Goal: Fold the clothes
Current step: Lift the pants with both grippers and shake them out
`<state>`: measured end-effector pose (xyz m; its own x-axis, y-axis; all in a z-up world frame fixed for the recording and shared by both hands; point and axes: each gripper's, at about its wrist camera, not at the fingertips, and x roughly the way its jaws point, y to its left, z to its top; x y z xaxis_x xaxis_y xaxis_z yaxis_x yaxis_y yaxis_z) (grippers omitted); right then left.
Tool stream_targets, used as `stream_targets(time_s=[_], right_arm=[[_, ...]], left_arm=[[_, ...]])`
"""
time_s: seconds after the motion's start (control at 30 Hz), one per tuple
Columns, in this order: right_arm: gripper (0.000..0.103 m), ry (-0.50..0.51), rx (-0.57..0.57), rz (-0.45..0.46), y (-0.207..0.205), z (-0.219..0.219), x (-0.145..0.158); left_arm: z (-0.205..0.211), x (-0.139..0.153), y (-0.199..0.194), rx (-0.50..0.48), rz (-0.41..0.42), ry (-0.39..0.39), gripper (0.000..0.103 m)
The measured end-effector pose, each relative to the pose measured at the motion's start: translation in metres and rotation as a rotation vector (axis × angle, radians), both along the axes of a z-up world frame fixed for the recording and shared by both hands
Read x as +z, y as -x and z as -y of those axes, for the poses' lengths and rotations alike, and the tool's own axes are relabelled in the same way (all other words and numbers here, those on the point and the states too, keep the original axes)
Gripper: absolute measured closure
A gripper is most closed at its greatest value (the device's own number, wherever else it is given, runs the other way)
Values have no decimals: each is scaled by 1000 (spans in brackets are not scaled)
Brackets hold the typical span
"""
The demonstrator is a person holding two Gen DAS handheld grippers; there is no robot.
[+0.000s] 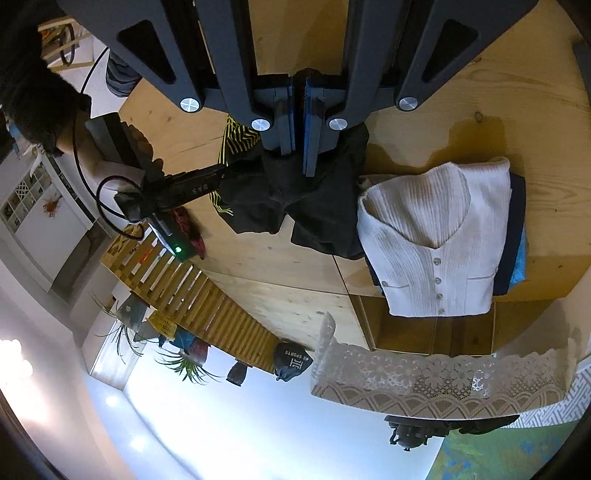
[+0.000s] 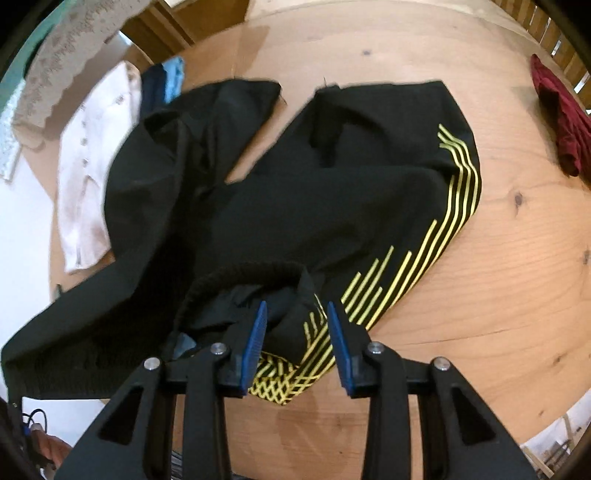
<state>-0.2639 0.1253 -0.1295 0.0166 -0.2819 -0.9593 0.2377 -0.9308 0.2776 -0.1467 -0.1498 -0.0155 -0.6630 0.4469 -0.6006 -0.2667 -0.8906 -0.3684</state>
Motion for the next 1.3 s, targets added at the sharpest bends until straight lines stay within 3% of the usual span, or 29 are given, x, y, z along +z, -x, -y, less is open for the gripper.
stream_targets(time_s=[0.2,0.27,0.4,0.47,0.57,0.73,0.87,1.03,1.13,1.3], right_arm=[[70,-61,67,23,-11,7,-14],[94,-61,137,9,-21,9,-15],[99,-111,259,-111,-40,8,-10],[99,-82,255,-162,-41,-4,2],[99,-8,194,-274,-34,-34,40],[100,107,36,-523,-24,-88,144],[100,189,-47,-707,-30,-130,236],[99,269,-104,-986,-83,-174,347],[99,314,-125,-1109,-116,-192,393],[99,284,-150,-1266,-149,-210,429]], left_arm=[[5,-3,1,10,13,0,100],[7,-5,2,13,20,3,100],[12,-10,9,18,46,-22,100],[16,-11,13,37,50,-26,100],[24,-5,22,84,45,-46,100],[25,40,45,143,-16,-102,100],[9,103,42,124,-124,-149,100],[-15,194,11,84,-299,-174,100],[-26,239,-5,75,-382,-173,100],[-47,292,-20,56,-481,-137,100]])
